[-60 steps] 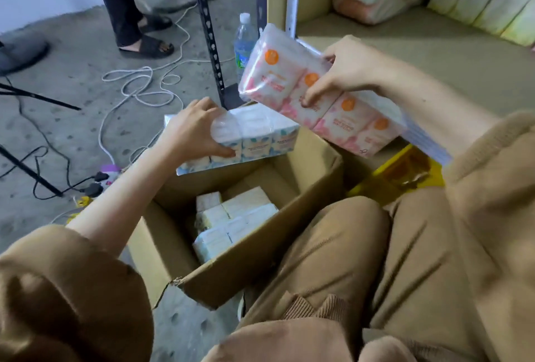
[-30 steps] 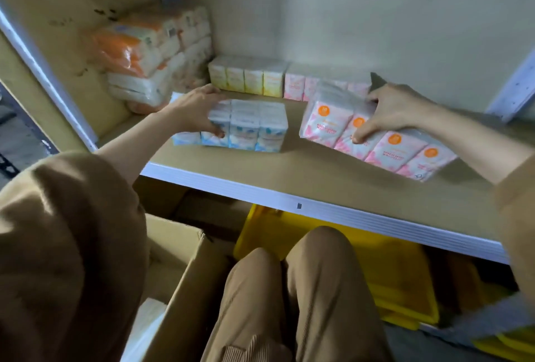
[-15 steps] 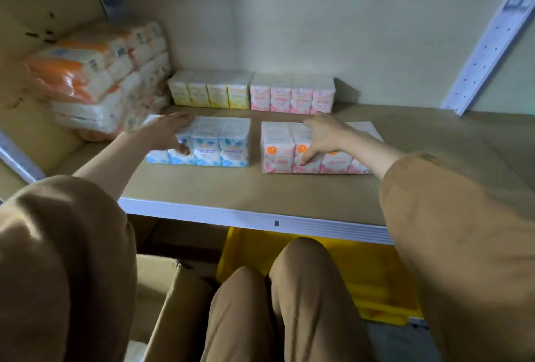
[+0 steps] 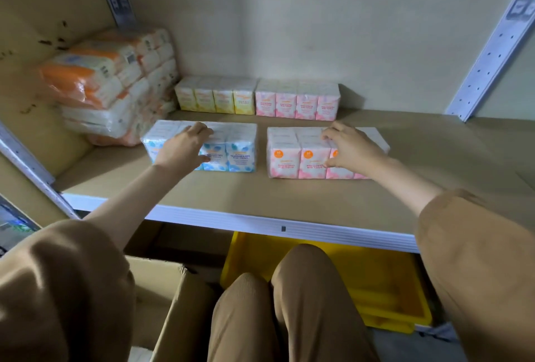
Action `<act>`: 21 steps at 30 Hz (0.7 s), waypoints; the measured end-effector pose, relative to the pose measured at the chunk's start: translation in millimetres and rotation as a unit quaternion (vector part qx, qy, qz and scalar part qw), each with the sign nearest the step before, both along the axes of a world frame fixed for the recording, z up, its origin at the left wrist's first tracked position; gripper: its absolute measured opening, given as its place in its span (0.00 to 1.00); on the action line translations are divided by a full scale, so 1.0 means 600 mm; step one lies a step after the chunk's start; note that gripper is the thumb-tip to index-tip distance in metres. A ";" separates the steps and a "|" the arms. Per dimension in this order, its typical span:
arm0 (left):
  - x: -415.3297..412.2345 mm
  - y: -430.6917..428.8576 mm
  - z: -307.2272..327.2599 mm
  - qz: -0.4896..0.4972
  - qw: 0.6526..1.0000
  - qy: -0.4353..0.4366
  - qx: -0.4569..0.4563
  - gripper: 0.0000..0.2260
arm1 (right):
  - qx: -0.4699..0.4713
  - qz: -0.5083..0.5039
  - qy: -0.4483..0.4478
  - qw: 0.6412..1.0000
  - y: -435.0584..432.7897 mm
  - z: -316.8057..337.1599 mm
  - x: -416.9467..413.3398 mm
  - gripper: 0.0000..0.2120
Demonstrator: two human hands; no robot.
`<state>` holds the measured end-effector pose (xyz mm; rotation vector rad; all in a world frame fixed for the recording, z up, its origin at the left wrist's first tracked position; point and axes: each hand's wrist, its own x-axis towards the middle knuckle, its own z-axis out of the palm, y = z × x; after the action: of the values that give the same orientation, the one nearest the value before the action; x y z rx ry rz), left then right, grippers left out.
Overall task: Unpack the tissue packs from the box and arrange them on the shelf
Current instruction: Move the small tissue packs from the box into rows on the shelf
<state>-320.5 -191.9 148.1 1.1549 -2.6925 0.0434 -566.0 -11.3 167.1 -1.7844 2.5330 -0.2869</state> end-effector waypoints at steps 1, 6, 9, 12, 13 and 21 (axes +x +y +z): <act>-0.004 -0.003 -0.003 0.002 1.000 -0.002 -0.001 0.25 | -0.003 -0.002 0.007 1.000 -0.003 -0.002 0.001 0.25; -0.016 -0.027 -0.011 0.001 1.000 0.008 -0.002 0.24 | -0.021 -0.016 0.013 1.000 -0.024 -0.014 -0.005 0.23; -0.029 -0.052 -0.012 -0.003 1.000 0.015 0.004 0.25 | -0.038 -0.026 0.012 0.999 -0.049 -0.019 -0.009 0.23; -0.044 -0.082 -0.014 -0.004 1.000 0.024 0.010 0.25 | -0.036 -0.035 0.018 0.999 -0.084 -0.022 -0.015 0.23; -0.049 -0.092 -0.014 -0.003 0.999 0.029 0.013 0.25 | -0.035 -0.038 0.021 0.998 -0.097 -0.023 -0.017 0.23; -0.096 -0.175 -0.013 -0.001 0.998 0.060 0.032 0.26 | -0.040 -0.071 0.030 0.996 -0.192 -0.027 -0.038 0.20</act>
<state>-378.3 -296.9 140.1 1.1347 -2.6078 -0.1101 -588.9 -126.3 150.9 -1.6656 2.7334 -0.3483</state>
